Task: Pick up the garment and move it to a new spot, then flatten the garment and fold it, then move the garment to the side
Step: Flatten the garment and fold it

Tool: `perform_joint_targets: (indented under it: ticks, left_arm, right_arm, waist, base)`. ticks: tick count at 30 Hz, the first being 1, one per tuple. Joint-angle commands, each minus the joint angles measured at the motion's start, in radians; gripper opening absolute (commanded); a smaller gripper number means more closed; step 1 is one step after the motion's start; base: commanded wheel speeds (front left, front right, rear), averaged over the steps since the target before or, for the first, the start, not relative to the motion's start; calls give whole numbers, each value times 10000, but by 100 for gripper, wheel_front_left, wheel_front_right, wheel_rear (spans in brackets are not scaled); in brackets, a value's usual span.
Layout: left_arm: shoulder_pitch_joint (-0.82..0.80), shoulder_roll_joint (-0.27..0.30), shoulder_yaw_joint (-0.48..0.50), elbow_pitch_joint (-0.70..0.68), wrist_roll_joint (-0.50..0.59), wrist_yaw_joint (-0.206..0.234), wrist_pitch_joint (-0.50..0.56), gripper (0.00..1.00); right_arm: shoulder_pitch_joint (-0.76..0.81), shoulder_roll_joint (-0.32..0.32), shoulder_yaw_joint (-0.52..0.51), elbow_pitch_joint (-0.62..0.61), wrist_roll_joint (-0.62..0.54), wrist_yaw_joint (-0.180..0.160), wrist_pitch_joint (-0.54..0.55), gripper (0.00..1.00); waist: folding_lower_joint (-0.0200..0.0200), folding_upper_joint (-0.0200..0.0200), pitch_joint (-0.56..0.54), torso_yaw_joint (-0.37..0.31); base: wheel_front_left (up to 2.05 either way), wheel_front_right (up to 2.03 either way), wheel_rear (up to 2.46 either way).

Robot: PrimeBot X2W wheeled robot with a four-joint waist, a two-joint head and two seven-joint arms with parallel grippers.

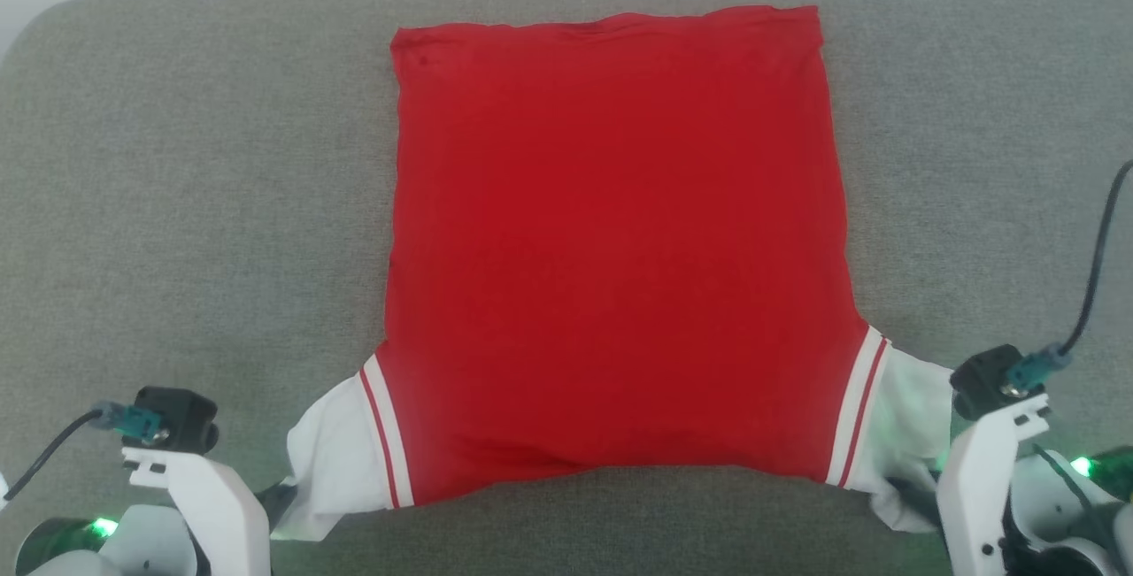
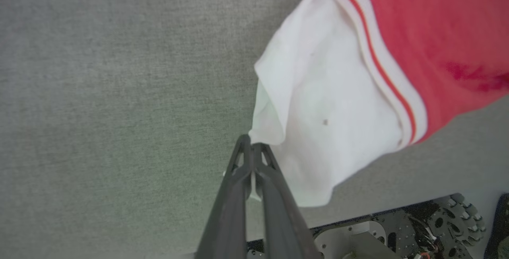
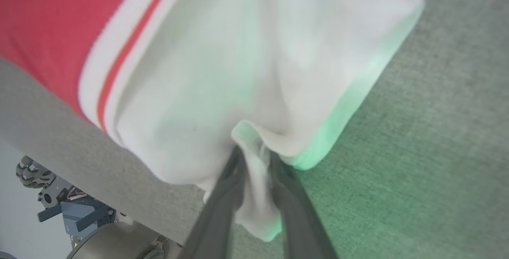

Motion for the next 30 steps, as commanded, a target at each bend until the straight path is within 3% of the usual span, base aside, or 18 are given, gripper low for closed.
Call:
perform_joint_targets:
  ticks: [1, 5, 10, 16, 20, 23, 30]
  left_arm:
    - [-142, -65, -14, 99, 119, -71, -51, 0]
    - [-253, -203, -1, 265, 155, -147, -137, 0]
    - [-280, -316, 57, 206, 119, -180, -265, 0]
    - [-544, -545, 39, 94, 279, -262, -352, 0]
    - [-897, -795, 8, 121, 346, -399, -418, 0]
    - [-1227, -1037, -123, 163, 504, -592, -357, 0]
    - [-1978, -1728, -481, 531, 827, -1050, -221, 0]
  right_arm:
    - [-129, 86, 108, 441, -103, -33, -126, 100]
    - [-380, -64, -71, 277, 35, -36, -285, 100]
    - [-666, 94, -664, -1074, 283, -16, -302, 100]
    - [-2411, 339, -1254, -2050, -764, -13, -1362, 100]
    - [-4310, 475, -1008, -978, -1387, -13, -2381, 100]
    - [-5790, 367, -760, 491, -1642, -15, -2814, 100]
    - [-8289, 17, -176, 3872, -1921, -13, -2603, 100]
  waist:
    - [0, 0, 24, 4]
    - [0, 0, 72, 6]
    - [0, 0, 240, 74]
    - [0, 0, 725, 327]
    - [0, 0, 1125, 640]
    - [0, 0, 1426, 1027]
    - [0, 0, 1897, 1949]
  base:
    - [0, 0, 0]
    - [0, 0, 0]
    - [0, 0, 0]
    - [0, 0, 0]
    - [0, 0, 0]
    - [0, 0, 0]
    - [0, 0, 0]
